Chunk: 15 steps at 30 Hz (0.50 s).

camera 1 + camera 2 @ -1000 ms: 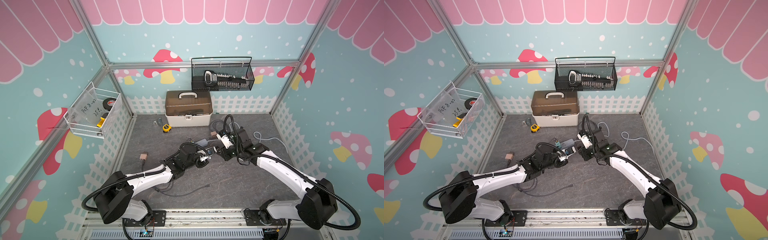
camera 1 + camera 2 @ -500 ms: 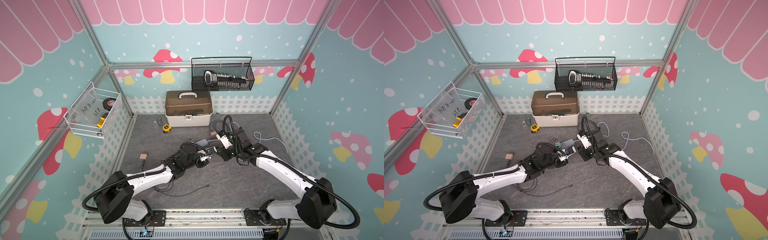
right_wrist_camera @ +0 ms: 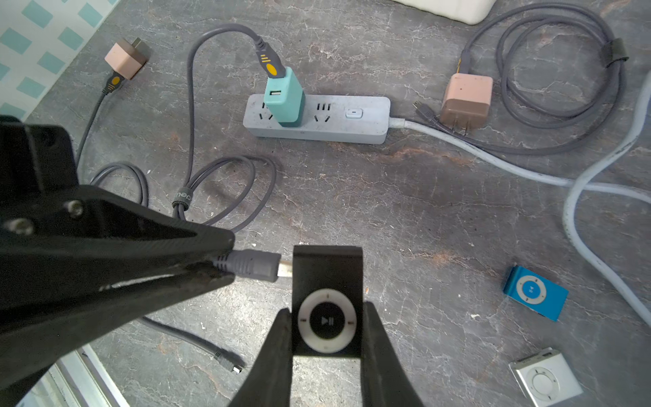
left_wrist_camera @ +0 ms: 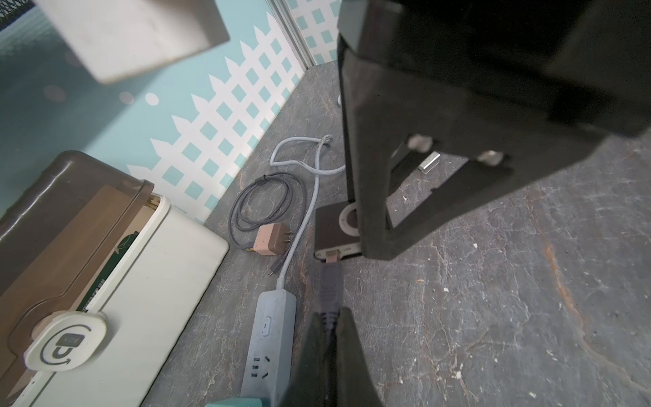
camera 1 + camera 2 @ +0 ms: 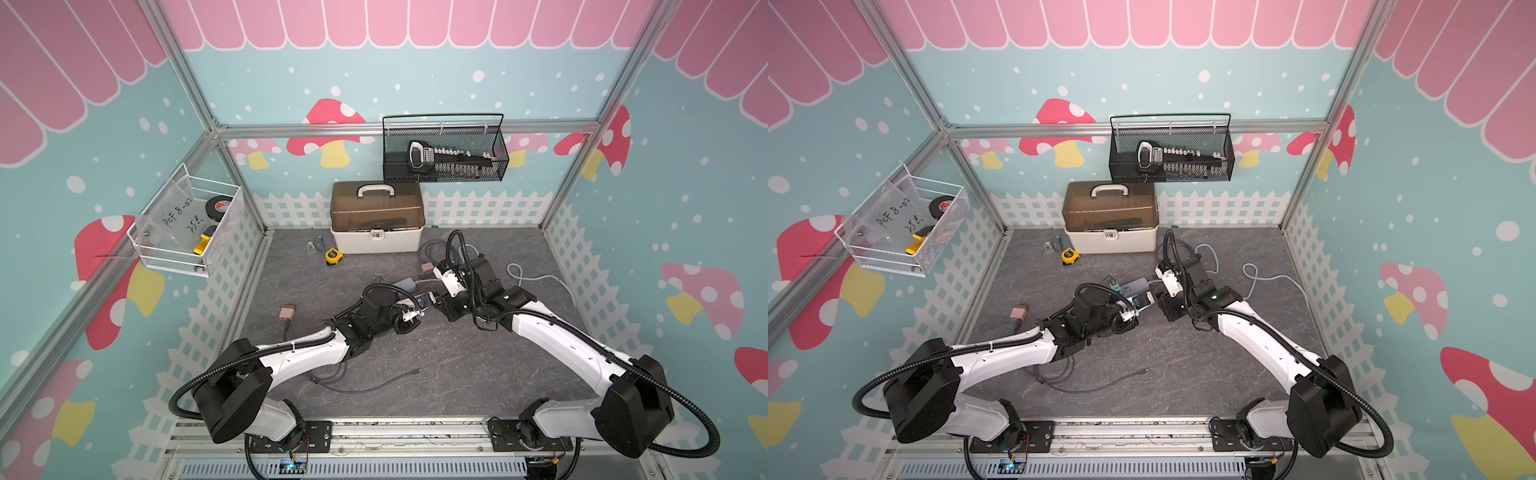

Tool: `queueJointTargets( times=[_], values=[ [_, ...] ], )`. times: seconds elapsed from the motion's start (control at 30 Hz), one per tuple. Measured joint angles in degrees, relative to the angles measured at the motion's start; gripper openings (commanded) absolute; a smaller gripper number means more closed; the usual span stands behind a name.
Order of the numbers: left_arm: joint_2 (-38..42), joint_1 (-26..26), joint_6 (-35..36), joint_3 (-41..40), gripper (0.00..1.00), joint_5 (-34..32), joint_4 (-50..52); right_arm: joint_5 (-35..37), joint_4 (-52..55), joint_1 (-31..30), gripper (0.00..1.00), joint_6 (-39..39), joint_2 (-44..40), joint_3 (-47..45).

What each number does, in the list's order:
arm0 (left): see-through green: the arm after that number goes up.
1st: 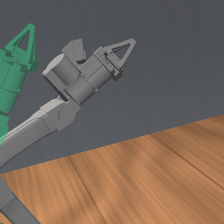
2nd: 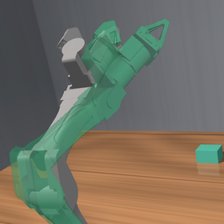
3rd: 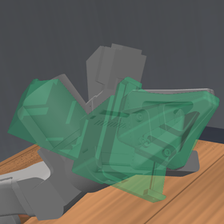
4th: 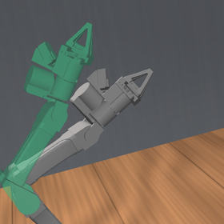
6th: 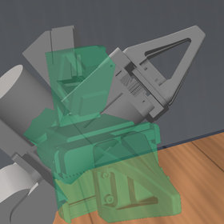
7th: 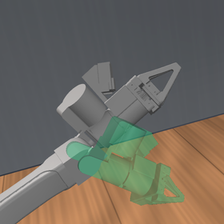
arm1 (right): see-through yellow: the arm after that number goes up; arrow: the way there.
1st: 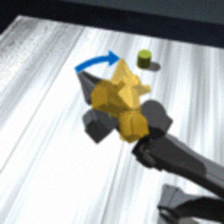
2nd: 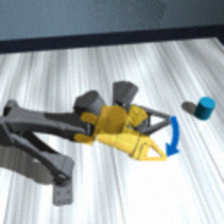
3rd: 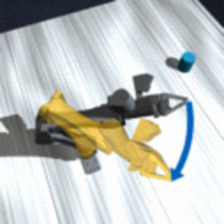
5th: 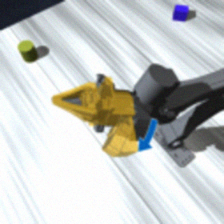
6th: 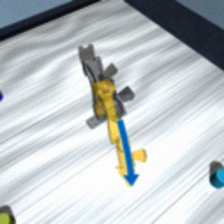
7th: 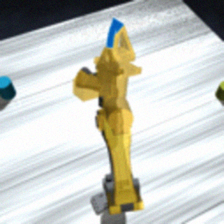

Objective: Charge mp3
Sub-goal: Insert the charging cable into the MP3 player.

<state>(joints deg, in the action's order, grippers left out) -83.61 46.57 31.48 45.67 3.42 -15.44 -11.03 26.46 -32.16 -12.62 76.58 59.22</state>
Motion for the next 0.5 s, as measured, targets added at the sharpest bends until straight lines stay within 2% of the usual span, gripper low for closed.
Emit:
queueJointTargets(
  times=[0.5],
  values=[
    [-2.3, -0.3, -3.5, 1.3, 0.02, 1.0, -0.2, 2.7, -2.6, -0.6, 0.0, -0.5, -0.2, -1.9]
  ],
)
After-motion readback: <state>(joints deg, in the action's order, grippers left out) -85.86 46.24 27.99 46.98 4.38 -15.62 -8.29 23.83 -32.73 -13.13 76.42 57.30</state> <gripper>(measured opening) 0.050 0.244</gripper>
